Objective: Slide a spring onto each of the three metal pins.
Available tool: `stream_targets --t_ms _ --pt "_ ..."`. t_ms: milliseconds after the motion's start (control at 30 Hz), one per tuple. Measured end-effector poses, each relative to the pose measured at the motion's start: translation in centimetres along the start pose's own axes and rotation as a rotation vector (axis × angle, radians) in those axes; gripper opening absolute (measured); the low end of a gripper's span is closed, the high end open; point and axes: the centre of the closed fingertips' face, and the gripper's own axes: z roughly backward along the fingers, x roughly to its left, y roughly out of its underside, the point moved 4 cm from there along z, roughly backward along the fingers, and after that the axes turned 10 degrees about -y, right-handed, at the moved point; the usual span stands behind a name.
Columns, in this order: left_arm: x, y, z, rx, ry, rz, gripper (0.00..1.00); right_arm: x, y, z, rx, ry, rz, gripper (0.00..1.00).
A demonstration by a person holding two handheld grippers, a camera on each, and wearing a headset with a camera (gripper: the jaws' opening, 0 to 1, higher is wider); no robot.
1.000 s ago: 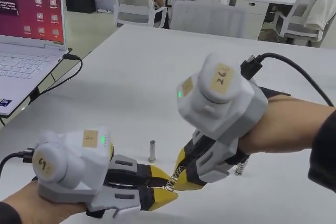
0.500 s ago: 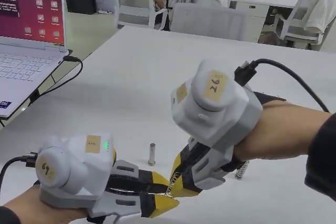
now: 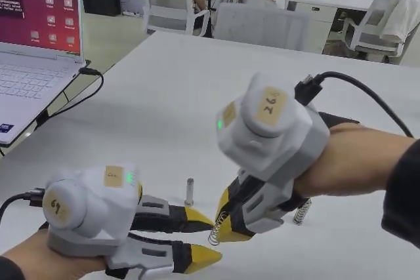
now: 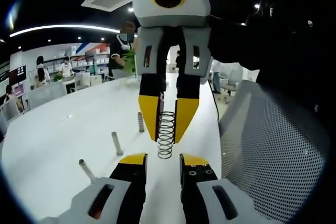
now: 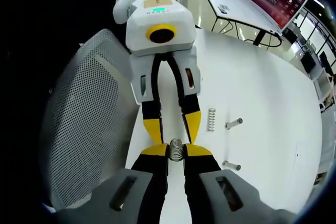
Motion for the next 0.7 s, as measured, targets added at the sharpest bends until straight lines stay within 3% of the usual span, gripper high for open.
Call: stream_targets --t_ms 700 --pt "1.7 1.7 1.8 -0.015 -0.120 0.102 0.51 -1.2 2.0 1.2 0.023 0.041 -0.041 0.08"
